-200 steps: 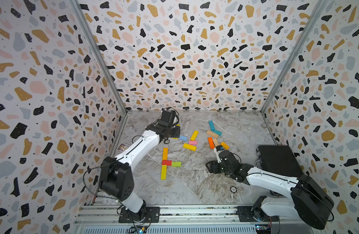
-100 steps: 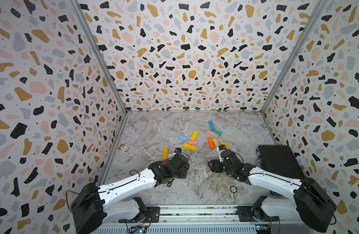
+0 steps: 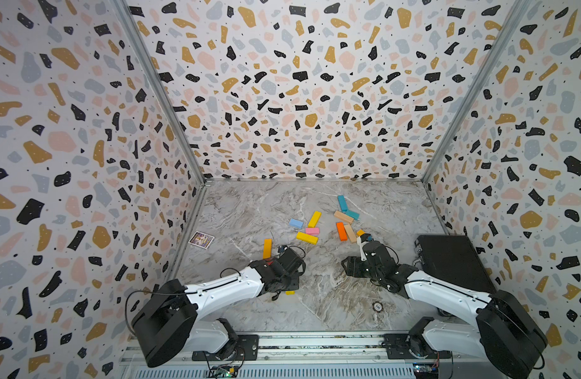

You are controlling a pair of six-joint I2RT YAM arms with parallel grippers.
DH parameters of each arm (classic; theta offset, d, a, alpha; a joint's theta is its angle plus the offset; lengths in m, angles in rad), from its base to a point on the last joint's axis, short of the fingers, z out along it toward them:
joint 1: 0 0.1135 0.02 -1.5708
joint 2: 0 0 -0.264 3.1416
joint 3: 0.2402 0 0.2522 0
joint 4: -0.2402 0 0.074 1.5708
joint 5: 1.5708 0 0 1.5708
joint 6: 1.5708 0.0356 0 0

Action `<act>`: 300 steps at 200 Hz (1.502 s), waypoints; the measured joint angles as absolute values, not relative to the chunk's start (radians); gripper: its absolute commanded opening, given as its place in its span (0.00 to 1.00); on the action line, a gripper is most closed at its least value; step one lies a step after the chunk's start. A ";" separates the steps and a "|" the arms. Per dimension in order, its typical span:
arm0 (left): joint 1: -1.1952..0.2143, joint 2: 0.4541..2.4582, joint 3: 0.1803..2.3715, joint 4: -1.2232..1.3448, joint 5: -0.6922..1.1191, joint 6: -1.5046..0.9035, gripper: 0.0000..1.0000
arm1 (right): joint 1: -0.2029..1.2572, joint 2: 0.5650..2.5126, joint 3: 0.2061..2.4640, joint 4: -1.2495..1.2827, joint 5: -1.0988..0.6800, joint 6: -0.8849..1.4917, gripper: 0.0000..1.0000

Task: Assemble the letter h with building blocks
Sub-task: Assemble the building block at the center of the board.

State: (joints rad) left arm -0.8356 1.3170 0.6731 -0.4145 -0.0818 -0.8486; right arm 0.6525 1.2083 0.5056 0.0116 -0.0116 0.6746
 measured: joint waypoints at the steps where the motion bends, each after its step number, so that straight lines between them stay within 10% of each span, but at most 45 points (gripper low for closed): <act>1: -0.835 1.317 0.673 -0.414 -0.081 -0.848 0.00 | 0.652 1.209 0.506 0.012 -0.012 0.675 0.74; 300: -0.799 1.422 0.654 -0.339 -0.089 -0.778 0.00 | 0.632 1.203 0.493 0.014 -0.039 0.690 0.74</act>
State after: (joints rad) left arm -0.7986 1.4223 0.6544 -0.3389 -0.0887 -0.7784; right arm 0.6323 1.2026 0.4934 0.0143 -0.0387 0.6895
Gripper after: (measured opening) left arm 0.290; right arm 0.740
